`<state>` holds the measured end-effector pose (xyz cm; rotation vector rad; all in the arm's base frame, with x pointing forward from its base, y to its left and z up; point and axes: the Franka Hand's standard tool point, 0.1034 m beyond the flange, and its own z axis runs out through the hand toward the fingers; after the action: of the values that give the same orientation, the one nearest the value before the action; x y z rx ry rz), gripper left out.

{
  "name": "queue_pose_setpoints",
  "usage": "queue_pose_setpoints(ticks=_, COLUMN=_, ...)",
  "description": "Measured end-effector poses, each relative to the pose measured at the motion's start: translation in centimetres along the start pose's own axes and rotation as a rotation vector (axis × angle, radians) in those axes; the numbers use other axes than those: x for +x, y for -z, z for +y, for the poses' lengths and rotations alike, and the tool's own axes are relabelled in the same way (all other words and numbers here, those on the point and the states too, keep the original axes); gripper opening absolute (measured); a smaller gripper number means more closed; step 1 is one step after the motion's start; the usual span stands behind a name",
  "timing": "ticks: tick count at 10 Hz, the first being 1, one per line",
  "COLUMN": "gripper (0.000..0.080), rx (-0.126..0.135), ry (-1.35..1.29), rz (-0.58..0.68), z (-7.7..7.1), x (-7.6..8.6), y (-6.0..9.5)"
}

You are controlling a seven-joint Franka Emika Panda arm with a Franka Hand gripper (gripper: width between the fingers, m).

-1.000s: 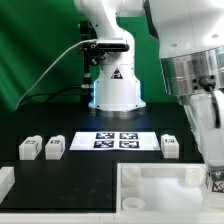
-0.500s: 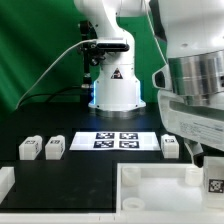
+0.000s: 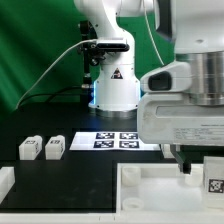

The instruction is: Assemble one leg

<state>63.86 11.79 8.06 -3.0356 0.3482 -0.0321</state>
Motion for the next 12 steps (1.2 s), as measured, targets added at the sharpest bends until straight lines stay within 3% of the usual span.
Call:
queue_pose_setpoints(ticks=1, gripper=0.0649, rx=0.004, ry=0.003, rz=0.004, z=0.0, x=0.1, y=0.0)
queue_pose_setpoints(ticks=2, gripper=0.0558, rx=0.004, ry=-0.034, rz=0.003, z=0.0, x=0.1, y=0.0)
queue_pose_setpoints(ticks=3, gripper=0.038, rx=0.004, ry=-0.03, rz=0.003, z=0.0, x=0.1, y=0.0)
queue_pose_setpoints(ticks=4, gripper=0.038, rx=0.004, ry=-0.077, rz=0.002, z=0.0, x=0.1, y=0.0)
queue_pose_setpoints(ticks=5, gripper=0.0294, rx=0.002, ry=-0.178, rz=0.001, z=0.2, x=0.1, y=0.0)
queue_pose_setpoints(ticks=9, gripper=0.0294, rx=0.011, ry=-0.972, rz=-0.017, z=0.7, x=-0.1, y=-0.1)
queue_pose_setpoints(ticks=11, gripper=0.0294, rx=0.062, ry=-1.272, rz=-0.08, z=1.3, x=-0.2, y=-0.2)
queue_pose_setpoints(ticks=12, gripper=0.0295, rx=0.058, ry=-1.367, rz=-0.083, z=1.0, x=-0.3, y=-0.2)
